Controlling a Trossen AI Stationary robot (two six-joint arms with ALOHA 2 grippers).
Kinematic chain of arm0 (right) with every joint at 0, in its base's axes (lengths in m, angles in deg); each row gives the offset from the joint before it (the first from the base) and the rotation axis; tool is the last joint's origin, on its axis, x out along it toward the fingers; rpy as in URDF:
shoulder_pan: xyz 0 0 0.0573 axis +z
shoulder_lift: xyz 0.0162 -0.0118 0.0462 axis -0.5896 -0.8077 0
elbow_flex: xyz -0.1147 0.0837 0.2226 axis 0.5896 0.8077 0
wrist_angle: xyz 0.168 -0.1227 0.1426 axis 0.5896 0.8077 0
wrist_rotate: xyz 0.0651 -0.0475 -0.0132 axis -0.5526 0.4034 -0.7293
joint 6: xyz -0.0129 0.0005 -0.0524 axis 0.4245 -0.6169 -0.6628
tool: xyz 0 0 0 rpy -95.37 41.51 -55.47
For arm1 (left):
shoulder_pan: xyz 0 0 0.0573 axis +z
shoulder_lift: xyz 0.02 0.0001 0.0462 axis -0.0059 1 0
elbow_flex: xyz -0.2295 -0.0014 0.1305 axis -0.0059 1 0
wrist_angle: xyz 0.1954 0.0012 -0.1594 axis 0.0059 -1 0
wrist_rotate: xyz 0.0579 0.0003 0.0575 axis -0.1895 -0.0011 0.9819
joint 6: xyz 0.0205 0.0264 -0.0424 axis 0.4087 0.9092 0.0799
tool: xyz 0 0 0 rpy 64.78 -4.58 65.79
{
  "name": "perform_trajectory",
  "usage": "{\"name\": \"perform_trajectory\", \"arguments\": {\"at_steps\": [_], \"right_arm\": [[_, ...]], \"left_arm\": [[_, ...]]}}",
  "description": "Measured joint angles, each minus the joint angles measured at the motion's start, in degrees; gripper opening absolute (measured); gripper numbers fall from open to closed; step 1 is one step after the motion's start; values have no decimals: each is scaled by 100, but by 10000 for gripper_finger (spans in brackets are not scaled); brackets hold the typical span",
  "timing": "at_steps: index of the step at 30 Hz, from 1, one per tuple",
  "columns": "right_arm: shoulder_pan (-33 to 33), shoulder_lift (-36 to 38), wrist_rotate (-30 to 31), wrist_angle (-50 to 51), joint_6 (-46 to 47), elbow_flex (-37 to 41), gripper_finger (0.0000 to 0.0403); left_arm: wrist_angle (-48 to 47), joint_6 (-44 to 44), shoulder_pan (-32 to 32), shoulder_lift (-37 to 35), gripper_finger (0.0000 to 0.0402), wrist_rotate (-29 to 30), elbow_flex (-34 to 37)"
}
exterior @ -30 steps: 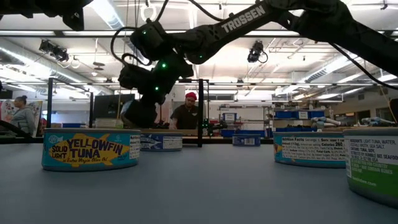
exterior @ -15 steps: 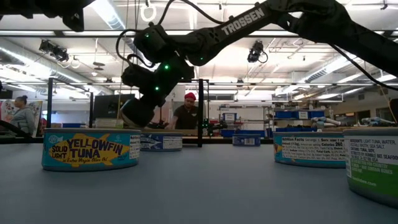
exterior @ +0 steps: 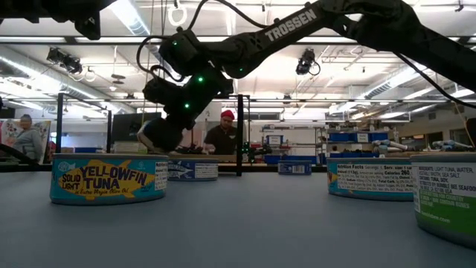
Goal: Stack canned seafood by type on shelf
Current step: Put the yellow-blue tuna can on the shelf
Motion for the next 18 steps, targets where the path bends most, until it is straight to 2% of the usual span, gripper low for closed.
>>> {"name": "perform_trajectory", "arguments": {"at_steps": [6,13,18], "right_arm": [[0,0,-27,12,114,0,232],[0,0,-2,49,229,0,269],[-27,0,91,19,714,0,290]], "left_arm": [[-24,0,0,0,3,-4,0],[-57,-4,0,0,4,-7,0],[-57,-6,0,0,4,-7,0]]}}
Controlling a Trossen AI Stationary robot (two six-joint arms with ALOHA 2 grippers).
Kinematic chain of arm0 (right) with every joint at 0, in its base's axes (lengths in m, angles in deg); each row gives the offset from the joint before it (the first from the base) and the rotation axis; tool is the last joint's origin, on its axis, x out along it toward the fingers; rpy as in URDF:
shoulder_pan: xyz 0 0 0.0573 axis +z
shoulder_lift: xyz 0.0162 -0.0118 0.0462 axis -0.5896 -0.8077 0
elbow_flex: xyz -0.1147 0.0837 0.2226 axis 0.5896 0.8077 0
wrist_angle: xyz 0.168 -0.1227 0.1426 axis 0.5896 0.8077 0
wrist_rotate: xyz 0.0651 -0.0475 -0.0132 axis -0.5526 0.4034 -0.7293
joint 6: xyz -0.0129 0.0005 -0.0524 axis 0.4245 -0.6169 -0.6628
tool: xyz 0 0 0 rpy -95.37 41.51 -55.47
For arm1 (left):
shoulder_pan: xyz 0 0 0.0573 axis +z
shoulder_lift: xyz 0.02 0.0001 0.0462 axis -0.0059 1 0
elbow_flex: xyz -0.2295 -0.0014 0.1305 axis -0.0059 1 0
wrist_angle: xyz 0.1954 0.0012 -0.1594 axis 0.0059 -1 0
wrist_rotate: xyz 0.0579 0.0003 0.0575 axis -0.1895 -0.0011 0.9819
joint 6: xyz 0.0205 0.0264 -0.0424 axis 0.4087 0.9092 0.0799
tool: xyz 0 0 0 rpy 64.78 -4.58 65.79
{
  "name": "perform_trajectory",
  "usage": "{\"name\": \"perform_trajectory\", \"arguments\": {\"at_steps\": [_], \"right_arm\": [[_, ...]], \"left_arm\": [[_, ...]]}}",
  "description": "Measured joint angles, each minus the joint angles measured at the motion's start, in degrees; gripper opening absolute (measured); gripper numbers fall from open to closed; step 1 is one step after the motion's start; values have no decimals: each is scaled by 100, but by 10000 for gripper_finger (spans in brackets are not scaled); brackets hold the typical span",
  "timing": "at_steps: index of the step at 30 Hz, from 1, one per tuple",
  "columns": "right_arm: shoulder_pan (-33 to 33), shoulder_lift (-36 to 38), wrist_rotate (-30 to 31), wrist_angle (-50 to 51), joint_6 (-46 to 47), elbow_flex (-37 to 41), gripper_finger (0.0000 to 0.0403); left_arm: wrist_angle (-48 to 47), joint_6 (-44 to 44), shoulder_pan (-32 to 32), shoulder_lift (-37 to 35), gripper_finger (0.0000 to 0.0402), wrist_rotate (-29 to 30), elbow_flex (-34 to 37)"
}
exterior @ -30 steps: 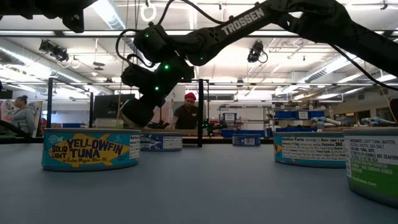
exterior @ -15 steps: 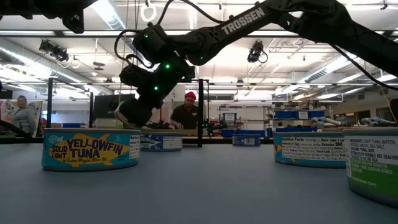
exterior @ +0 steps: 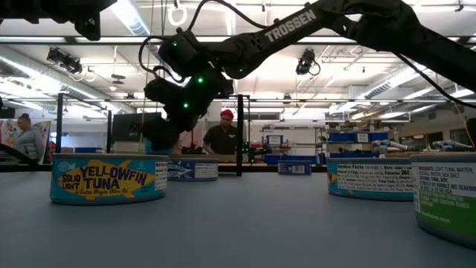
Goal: Stack canned seafood by type on shelf
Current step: Put the yellow-blue tuna can on the shelf
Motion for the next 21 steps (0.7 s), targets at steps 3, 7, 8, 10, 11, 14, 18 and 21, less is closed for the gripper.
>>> {"name": "perform_trajectory", "arguments": {"at_steps": [3,7,8,10,11,14,18,21], "right_arm": [[-46,0,29,5,156,0,293],[-72,0,139,-1,157,0,285],[-73,17,143,18,140,0,282],[-49,88,150,42,13,2,276],[-17,154,158,64,-58,2,272],[136,411,161,252,-157,0,257],[338,633,279,770,-121,-7,204],[459,672,310,901,-106,-2,124]], "left_arm": [[2,2,0,0,4,0,0],[1,2,0,0,4,1,0],[0,2,0,0,4,2,0],[-2,2,0,0,4,0,0],[-2,2,0,0,4,2,0],[-11,28,8,0,4,35,0],[-288,61,15,71,3,420,-2],[-560,118,15,192,2,573,-2]]}}
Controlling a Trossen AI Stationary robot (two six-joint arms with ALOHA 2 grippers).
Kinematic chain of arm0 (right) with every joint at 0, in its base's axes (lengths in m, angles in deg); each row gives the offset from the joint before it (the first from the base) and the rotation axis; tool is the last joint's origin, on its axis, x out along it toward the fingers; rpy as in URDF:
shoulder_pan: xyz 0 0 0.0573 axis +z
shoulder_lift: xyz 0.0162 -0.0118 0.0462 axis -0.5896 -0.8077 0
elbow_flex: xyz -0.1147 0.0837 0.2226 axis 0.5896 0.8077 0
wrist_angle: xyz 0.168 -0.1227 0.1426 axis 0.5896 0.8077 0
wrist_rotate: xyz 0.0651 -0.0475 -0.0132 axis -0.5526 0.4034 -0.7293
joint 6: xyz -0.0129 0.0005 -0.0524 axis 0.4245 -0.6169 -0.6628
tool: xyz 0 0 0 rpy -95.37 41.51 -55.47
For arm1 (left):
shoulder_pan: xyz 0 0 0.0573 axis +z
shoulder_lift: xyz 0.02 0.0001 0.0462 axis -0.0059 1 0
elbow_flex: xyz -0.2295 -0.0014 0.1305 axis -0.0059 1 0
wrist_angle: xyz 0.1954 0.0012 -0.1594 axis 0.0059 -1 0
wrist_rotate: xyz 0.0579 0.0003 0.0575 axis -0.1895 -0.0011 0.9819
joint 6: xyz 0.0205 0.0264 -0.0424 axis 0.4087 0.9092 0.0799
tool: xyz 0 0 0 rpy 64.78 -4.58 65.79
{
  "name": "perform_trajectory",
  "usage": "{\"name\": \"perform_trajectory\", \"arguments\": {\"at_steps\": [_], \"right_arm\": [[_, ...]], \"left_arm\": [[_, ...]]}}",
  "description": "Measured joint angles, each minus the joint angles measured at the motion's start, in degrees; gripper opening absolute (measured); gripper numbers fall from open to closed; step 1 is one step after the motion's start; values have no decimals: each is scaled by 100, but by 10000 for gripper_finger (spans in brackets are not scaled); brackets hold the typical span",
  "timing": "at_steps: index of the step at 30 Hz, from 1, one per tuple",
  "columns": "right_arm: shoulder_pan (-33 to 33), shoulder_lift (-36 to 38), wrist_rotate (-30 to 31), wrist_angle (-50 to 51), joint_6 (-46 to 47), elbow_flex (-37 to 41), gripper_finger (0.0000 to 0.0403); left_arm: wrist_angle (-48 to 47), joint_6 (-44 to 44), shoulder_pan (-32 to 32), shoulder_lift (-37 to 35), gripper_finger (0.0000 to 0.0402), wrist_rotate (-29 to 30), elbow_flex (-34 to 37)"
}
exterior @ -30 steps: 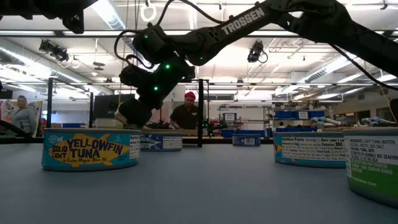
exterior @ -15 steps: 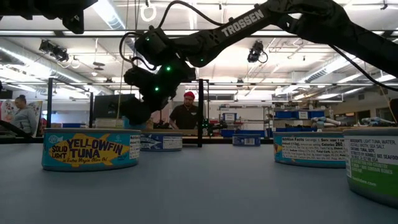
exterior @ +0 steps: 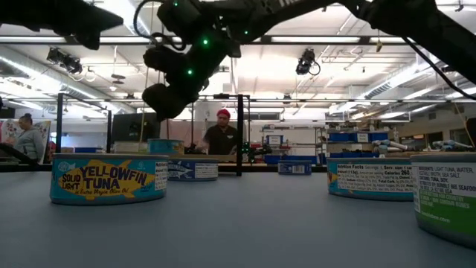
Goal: Stack canned seafood by type on shelf
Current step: Put the yellow-blue tuna can on the shelf
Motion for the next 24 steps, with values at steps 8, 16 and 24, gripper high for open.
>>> {"name": "perform_trajectory", "arguments": {"at_steps": [8,16,24], "right_arm": [[280,6,-303,-323,302,247,9],[594,138,-300,-1047,581,954,2],[632,1608,-485,-2417,1033,3072,1]], "left_arm": [[-185,-90,1,143,1,419,-16],[-444,-355,6,166,1,477,-22],[-380,-450,310,325,0,324,-22]]}}
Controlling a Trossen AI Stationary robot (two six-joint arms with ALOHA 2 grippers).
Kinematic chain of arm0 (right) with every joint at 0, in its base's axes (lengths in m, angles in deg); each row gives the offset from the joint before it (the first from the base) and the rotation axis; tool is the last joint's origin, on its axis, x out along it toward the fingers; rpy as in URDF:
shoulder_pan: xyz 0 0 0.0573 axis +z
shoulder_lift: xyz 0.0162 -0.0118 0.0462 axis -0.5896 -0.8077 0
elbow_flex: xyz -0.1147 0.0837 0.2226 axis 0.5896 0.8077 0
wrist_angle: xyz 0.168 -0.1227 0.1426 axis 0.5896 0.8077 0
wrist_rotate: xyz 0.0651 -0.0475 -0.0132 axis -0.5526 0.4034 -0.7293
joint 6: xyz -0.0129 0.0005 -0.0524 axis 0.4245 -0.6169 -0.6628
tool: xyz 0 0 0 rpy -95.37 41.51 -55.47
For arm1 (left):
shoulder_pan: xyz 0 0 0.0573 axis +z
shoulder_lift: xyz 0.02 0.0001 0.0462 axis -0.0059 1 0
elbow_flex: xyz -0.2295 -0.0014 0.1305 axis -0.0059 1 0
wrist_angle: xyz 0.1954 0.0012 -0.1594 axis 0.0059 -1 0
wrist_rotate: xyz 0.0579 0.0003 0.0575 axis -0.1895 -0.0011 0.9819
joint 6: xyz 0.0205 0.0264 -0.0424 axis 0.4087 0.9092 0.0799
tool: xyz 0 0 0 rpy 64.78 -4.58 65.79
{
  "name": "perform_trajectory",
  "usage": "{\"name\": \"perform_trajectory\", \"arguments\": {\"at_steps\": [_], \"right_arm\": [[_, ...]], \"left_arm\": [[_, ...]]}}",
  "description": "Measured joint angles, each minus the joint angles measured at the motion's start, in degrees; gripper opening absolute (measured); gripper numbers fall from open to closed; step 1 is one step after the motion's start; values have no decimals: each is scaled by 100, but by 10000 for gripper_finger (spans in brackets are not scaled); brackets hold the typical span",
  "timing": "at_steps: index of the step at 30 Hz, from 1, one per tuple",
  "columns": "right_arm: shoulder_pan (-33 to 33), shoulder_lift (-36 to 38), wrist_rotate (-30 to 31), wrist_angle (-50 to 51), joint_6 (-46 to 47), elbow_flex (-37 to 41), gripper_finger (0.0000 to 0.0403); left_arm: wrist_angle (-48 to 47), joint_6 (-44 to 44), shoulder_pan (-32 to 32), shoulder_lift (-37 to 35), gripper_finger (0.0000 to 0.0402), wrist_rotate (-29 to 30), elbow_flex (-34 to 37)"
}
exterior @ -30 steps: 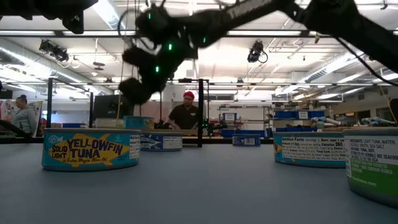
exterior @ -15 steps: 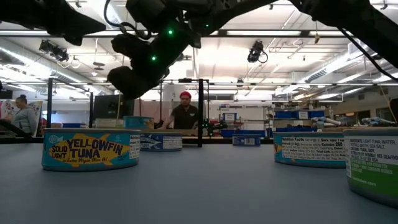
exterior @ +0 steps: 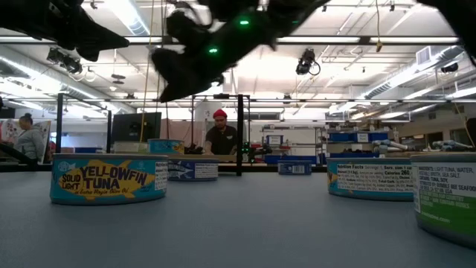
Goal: Stack canned seafood by type on shelf
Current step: Put the yellow-blue tuna can on the shelf
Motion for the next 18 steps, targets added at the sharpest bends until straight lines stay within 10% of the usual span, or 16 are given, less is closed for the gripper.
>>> {"name": "perform_trajectory", "arguments": {"at_steps": [18], "right_arm": [[632,2950,1050,-235,1071,3214,0]], "left_arm": [[914,-192,1768,2684,0,-1401,-280]]}}
